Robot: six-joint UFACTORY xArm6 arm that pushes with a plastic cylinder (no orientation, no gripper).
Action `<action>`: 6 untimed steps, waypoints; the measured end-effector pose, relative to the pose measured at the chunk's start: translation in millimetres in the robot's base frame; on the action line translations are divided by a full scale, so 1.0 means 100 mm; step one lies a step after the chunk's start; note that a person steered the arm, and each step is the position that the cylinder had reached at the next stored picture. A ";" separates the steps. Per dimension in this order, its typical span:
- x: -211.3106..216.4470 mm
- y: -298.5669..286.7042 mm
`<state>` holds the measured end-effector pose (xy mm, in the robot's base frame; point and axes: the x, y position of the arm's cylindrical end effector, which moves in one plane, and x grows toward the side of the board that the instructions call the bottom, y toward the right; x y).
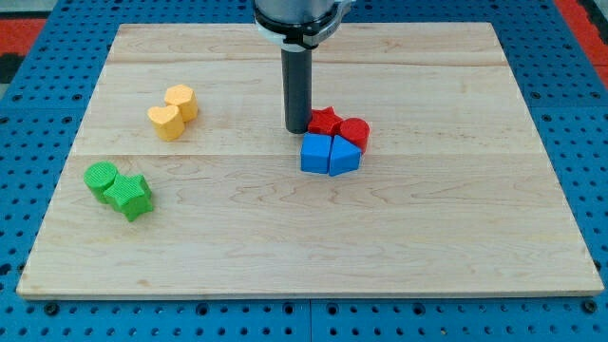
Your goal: Push the yellow blocks towards the bottom left of the board
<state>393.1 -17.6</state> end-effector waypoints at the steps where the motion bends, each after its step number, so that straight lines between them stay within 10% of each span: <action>1: -0.41 -0.50; 4: -0.63 -1.73; 6: 0.05 -1.68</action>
